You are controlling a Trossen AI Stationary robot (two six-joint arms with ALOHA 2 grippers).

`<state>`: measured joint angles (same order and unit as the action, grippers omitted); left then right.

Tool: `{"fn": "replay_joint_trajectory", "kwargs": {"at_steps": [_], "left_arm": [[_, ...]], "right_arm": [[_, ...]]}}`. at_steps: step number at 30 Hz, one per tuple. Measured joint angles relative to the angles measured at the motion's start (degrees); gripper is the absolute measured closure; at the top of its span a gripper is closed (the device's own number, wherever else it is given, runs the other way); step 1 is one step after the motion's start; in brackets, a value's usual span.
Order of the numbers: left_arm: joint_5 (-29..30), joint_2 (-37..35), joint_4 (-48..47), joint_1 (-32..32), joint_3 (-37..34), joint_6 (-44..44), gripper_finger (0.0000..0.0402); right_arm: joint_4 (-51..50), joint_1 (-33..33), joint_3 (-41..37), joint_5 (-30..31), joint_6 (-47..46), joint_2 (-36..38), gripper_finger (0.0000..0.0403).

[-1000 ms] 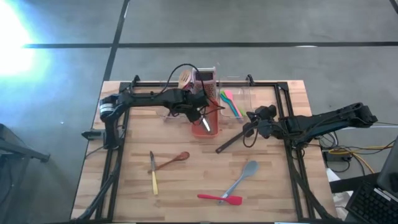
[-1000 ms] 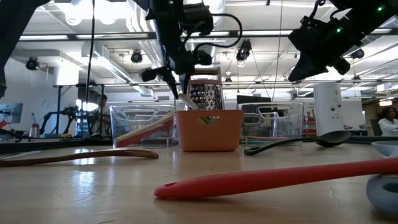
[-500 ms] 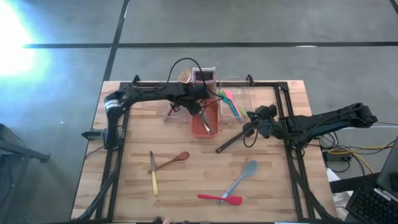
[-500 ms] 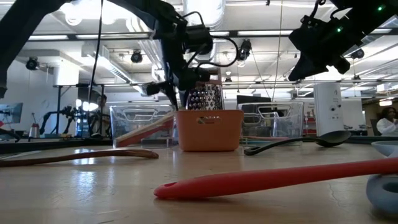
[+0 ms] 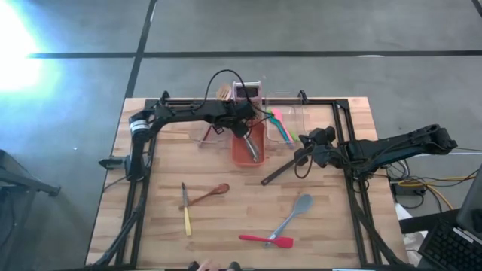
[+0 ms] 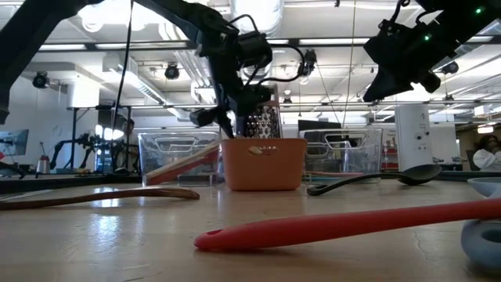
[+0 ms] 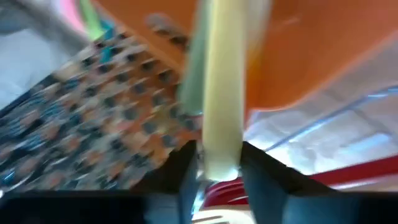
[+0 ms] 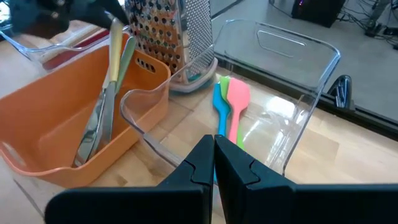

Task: Pick & Place Kitchen Items
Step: Put the top yellow table knife into the orange bin, then put the black serving spoon into the left transparent bin

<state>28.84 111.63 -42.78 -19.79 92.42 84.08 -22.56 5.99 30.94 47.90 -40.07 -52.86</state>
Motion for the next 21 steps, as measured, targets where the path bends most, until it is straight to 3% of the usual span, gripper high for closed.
{"fn": "replay_joint_trajectory", "kwargs": {"at_steps": [3, 7, 14, 21], "left_arm": [[0.9, 0.0, 1.0, 0.1, 0.0, -0.9, 0.0223], [1.1, 0.0, 1.0, 0.4, 0.0, -3.2, 0.0189], [7.4, -0.8, -1.7, 1.1, 0.0, -4.0, 0.0187], [9.1, -6.4, -9.5, 2.8, 0.0, -14.5, 0.0188]], "right_arm": [[-0.8, 0.0, 0.0, -0.2, -0.1, 0.0, 0.0394], [-1.7, 0.0, 0.0, -0.3, -0.2, 0.0, 0.0394], [-1.8, 0.0, 0.0, -0.6, -0.4, 0.0, 0.0394], [-3.2, 0.0, 0.0, -1.5, -1.2, 0.0, 0.0394]]}}
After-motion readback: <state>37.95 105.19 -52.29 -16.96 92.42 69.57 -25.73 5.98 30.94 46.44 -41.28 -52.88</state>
